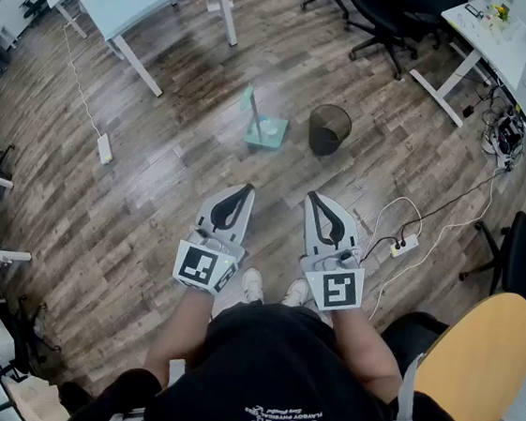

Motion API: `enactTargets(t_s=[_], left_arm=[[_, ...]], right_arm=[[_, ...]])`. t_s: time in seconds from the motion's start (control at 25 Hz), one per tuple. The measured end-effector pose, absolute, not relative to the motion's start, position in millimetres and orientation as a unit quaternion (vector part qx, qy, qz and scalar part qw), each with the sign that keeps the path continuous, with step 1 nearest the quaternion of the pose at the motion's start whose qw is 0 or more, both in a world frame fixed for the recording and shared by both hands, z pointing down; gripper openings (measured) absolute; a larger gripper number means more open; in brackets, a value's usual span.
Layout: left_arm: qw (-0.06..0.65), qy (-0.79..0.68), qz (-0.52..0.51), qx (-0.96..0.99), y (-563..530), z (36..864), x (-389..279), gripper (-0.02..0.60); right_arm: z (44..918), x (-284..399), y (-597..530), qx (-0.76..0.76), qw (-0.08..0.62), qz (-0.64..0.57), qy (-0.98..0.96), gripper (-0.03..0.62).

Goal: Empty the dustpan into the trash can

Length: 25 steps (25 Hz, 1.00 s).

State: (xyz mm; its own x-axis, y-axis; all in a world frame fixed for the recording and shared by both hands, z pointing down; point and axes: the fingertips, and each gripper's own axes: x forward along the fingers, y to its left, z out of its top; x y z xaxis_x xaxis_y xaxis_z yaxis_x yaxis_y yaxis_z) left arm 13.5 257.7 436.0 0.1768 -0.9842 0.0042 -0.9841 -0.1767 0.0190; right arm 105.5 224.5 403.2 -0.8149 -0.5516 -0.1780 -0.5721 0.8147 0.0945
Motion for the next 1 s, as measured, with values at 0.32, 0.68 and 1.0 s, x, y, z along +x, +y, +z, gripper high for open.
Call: enactTargets(t_s=[0.32, 0.68, 1.0], left_arm=[[0.023, -0.642, -0.004, 0.766, 267, 441, 19, 0.023], [0.043, -0.657, -0.009, 0.753, 255, 444, 33, 0.023], [0.039, -0.663, -0.001, 0.748, 232, 448, 16, 0.023]], right_arm=[[397, 120, 225, -0.313, 0.079, 0.075, 0.944, 0.023], [396, 154, 216, -0.307, 0.102, 0.064, 0.944, 0.023], [406, 135, 197, -0.289, 0.093, 0.061, 0.951, 0.023]])
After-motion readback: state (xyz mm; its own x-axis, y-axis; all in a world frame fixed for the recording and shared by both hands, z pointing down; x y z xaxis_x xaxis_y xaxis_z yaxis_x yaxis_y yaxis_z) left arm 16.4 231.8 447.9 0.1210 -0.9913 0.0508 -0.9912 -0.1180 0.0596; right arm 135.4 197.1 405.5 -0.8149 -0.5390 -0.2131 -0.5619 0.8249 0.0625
